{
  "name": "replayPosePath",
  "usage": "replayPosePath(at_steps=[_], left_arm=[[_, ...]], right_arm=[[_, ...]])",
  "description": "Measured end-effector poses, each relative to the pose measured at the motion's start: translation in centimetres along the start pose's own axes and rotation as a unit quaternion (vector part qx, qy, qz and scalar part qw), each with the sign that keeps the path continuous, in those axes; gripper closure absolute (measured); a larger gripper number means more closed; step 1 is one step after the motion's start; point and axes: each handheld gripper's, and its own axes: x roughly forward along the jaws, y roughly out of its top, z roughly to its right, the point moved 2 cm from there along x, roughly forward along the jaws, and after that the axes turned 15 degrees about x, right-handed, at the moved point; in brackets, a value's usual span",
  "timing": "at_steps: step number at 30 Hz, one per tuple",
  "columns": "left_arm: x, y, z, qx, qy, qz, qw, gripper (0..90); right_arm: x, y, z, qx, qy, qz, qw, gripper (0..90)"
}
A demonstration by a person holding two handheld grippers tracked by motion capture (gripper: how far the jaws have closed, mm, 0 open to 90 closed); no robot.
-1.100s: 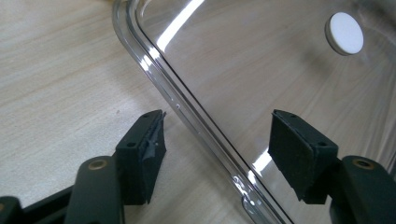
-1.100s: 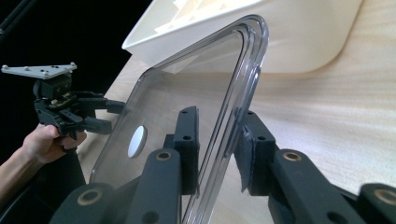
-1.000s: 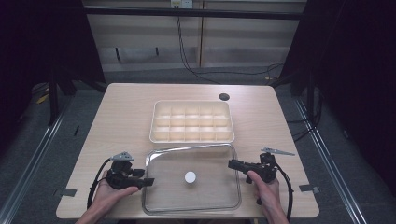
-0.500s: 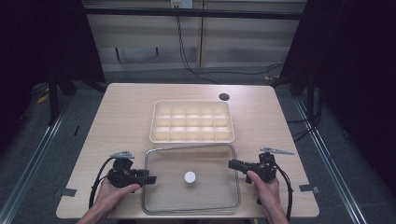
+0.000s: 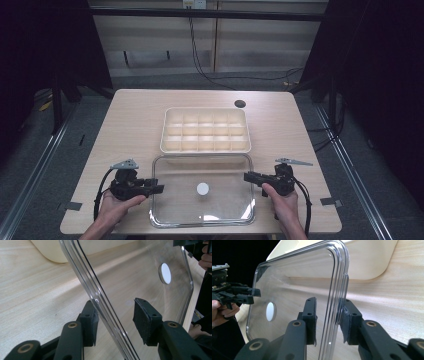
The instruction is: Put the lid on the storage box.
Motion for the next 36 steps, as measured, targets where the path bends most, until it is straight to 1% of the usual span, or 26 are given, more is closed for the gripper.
replayPosePath(at_steps=[1, 3, 5, 10, 12, 14, 15, 17, 22, 23, 29, 31, 36], left_arm=[[0.0, 0.0, 0.1, -0.002, 0.001, 0.003, 1.0, 55.9], [-0.1, 0.2, 0.1, 0.002, 0.006, 0.004, 1.0, 56.5], [-0.2, 0.4, 0.1, 0.003, 0.006, 0.007, 1.0, 56.8], [-0.5, 0.6, 0.1, 0.01, 0.011, 0.009, 0.9998, 57.5], [-0.8, 0.7, 0.0, 0.011, 0.009, 0.015, 0.9998, 58.7], [-1.1, 0.9, 0.0, 0.009, 0.009, 0.025, 0.9996, 60.0], [-1.4, 0.9, -0.1, 0.012, 0.009, 0.029, 0.9995, 62.4], [-1.6, 1.0, -0.2, 0.008, 0.009, 0.037, 0.9992, 63.5], [-1.8, 1.1, -0.1, 0.008, 0.009, 0.04, 0.9991, 64.9], [-1.9, 1.3, -0.1, 0.014, 0.012, 0.039, 0.9991, 65.1], [-2.3, 1.9, 0.1, 0.025, 0.02, 0.044, 0.9985, 67.4], [-2.4, 2.2, 0.1, 0.023, 0.026, 0.049, 0.9982, 68.5], [-2.6, 2.5, 0.1, 0.026, 0.029, 0.053, 0.9978, 69.7]], right_arm=[[0.0, 0.0, -0.1, 0.0, 0.001, 0.0, 1.0, 68.6], [-0.1, 0.1, -0.2, 0.001, -0.001, 0.004, 1.0, 68.5], [-0.1, 0.1, -0.3, 0.001, -0.002, 0.004, 1.0, 68.5], [-0.3, 0.2, -0.8, -0.005, -0.006, 0.014, 0.9999, 68.6], [-0.4, 0.3, -0.9, -0.006, -0.003, 0.016, 0.9998, 68.9], [-0.6, 0.3, -1.2, -0.004, 0.006, 0.028, 0.9996, 70.3], [-0.7, 0.4, -1.5, -0.008, 0.011, 0.034, 0.9993, 70.8], [-0.8, 0.5, -1.8, -0.008, 0.014, 0.036, 0.9992, 71.0], [-0.8, 0.7, -2.0, -0.015, 0.007, 0.038, 0.9992, 70.7], [-0.8, 0.7, -2.1, -0.014, 0.008, 0.039, 0.9991, 70.7], [-1.1, 1.2, -2.5, -0.021, 0.003, 0.045, 0.9987, 70.6], [-1.3, 1.4, -2.8, -0.029, -0.001, 0.052, 0.9982, 70.5], [-1.5, 1.6, -3.3, -0.032, -0.002, 0.06, 0.9977, 70.4]])
